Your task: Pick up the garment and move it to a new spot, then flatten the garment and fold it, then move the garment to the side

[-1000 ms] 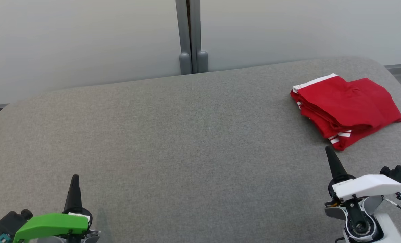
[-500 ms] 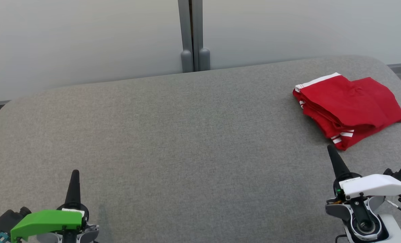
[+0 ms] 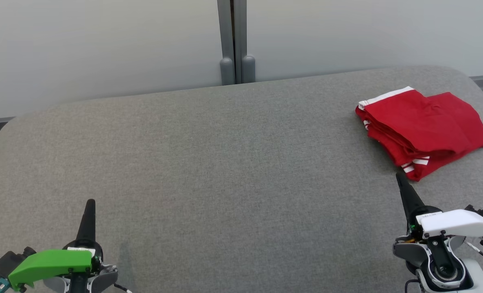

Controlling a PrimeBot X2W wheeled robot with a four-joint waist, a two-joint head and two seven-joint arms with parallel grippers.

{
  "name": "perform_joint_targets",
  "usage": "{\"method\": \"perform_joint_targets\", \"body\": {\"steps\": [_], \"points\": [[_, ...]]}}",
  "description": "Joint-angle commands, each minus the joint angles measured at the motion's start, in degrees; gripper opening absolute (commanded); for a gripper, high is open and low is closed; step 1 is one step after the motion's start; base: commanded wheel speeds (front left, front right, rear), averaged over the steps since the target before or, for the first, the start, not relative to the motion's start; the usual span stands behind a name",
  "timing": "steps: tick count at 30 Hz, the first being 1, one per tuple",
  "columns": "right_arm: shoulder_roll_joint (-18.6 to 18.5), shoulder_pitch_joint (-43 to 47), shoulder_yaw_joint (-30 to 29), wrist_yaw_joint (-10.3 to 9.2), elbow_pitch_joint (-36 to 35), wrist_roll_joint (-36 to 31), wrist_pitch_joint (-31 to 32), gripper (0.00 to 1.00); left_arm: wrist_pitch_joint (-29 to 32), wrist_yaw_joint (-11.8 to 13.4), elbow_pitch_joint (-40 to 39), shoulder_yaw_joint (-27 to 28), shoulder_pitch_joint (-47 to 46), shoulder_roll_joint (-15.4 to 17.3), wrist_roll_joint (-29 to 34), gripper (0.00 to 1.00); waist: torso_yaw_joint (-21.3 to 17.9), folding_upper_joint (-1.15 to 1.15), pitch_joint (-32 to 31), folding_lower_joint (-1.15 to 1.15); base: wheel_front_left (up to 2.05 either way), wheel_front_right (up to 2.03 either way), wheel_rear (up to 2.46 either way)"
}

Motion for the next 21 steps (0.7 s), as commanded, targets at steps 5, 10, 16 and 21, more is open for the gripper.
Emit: {"method": "perform_joint_targets", "body": {"steps": [5, 10, 16, 21], "points": [[0.3, 0.6, -0.9, 0.02, -1.0, 2.9, 0.9, 0.00, 0.9, -0.3, -0.6, 0.4, -1.5, 0.5, -3.2, 0.00, 0.2, 0.00, 0.2, 0.00, 0.00, 0.00, 0.00], [0.6, 0.7, -1.4, 0.02, -1.3, 4.8, 1.5, 0.00, 1.5, -0.3, -0.7, 0.5, -1.7, 0.5, -5.3, 0.00, 0.3, 0.00, 0.4, 0.00, 0.00, 0.00, 0.00], [0.9, 0.9, -1.9, 0.02, -1.6, 7.0, 2.1, 0.00, 2.1, -0.3, -0.9, 0.6, -2.0, 0.5, -7.6, 0.00, 0.5, 0.00, 0.6, 0.00, 0.00, 0.00, 0.00], [1.1, 1.0, -2.5, 0.01, -2.0, 9.1, 2.7, 0.00, 2.7, -0.4, -1.0, 0.7, -2.1, 0.5, -10.1, 0.00, 0.7, 0.00, 0.8, 0.00, 0.00, 0.00, 0.00]]}}
